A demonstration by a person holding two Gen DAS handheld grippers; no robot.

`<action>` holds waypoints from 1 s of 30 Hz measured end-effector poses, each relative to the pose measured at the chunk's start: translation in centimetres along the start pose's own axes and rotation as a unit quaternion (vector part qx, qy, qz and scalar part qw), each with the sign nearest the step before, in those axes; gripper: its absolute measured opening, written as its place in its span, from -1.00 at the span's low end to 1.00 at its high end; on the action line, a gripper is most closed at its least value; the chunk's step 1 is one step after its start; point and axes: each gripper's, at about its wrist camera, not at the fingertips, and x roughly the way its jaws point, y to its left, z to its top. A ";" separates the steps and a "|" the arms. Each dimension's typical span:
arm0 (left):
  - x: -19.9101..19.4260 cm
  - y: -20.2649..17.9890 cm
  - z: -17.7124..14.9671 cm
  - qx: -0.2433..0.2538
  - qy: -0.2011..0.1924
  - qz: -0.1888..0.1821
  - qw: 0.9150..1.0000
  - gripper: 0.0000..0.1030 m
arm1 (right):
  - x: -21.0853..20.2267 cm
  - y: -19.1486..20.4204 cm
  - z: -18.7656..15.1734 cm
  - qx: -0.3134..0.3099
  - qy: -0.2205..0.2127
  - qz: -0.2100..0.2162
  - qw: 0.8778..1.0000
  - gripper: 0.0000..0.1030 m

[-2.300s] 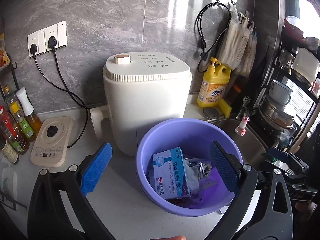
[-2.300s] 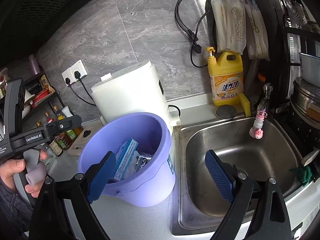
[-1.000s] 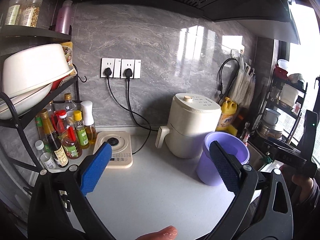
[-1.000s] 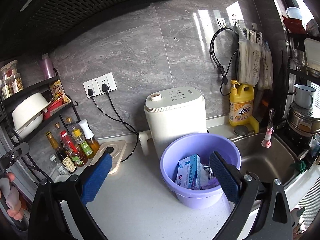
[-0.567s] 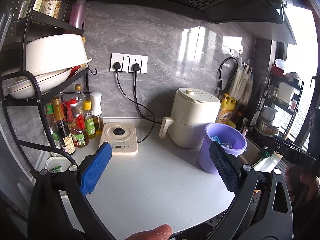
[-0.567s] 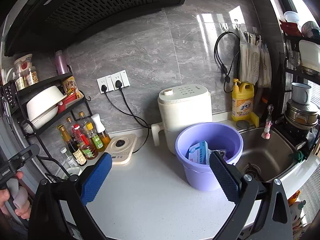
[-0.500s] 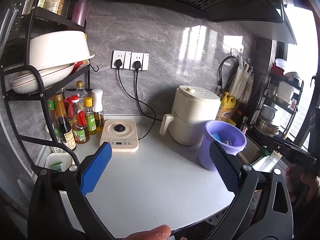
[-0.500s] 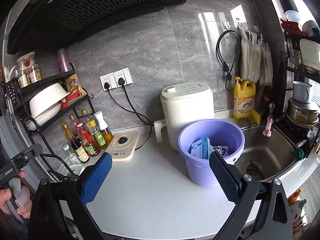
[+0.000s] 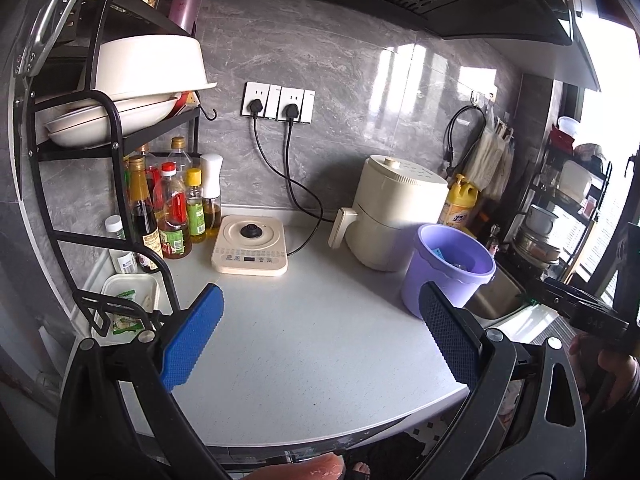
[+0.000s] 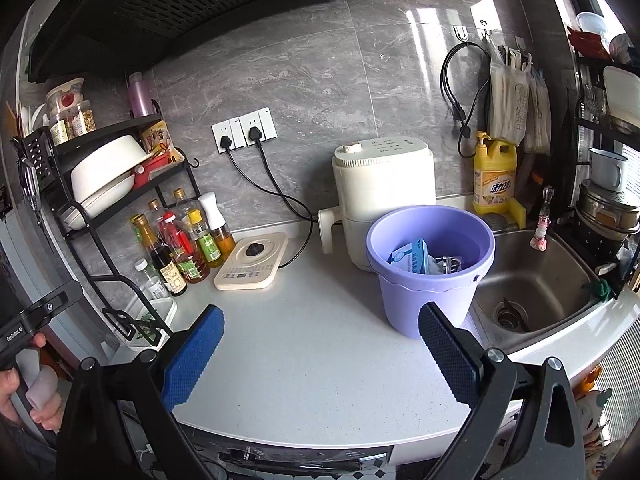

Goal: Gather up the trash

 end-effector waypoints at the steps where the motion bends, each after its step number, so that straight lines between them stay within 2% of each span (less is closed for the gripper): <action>1: -0.1 0.0 -0.2 -0.001 0.000 0.001 1.000 0.88 | 0.0 0.0 -0.1 -0.001 0.001 0.000 1.000 0.86; 9: -0.2 0.7 -0.4 -0.019 0.001 0.001 1.000 0.88 | 0.3 0.4 -0.5 -0.004 0.008 0.005 1.000 0.86; 30: -1.0 1.7 0.2 -0.006 -0.004 0.003 1.000 0.88 | -1.1 1.1 -0.5 0.006 -0.009 -0.006 1.000 0.86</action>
